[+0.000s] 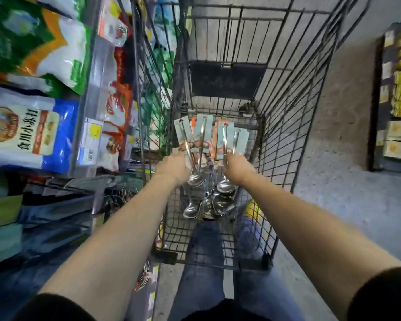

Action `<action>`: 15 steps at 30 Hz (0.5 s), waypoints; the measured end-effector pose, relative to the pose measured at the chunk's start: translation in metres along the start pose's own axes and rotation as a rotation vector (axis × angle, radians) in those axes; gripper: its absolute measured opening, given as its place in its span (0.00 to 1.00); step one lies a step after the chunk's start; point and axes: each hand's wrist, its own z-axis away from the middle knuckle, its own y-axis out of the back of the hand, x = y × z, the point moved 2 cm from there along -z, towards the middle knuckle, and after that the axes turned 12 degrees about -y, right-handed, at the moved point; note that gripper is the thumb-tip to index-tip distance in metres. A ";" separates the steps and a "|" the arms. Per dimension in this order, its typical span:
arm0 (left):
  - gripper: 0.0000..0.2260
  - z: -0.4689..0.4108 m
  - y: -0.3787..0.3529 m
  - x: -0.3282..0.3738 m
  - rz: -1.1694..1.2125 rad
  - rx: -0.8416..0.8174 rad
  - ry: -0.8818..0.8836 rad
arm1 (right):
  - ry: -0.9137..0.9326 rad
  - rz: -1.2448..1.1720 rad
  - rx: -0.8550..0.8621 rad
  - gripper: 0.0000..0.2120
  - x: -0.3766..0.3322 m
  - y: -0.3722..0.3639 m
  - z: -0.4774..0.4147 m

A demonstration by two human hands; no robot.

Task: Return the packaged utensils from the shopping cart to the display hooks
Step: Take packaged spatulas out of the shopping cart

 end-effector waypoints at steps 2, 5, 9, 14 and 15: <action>0.19 -0.013 -0.014 -0.003 -0.014 -0.023 0.012 | -0.010 0.003 -0.023 0.17 0.001 -0.008 -0.016; 0.18 -0.038 -0.033 -0.007 0.074 -0.011 0.063 | -0.047 -0.035 -0.047 0.18 0.001 -0.020 -0.042; 0.20 -0.069 -0.057 -0.013 0.260 0.064 0.127 | -0.081 -0.119 -0.054 0.17 -0.001 -0.043 -0.078; 0.16 -0.101 -0.092 -0.023 0.212 0.048 0.103 | -0.082 -0.227 -0.059 0.14 -0.006 -0.069 -0.119; 0.14 -0.107 -0.098 -0.024 0.210 0.043 0.101 | -0.084 -0.256 -0.061 0.14 -0.007 -0.074 -0.126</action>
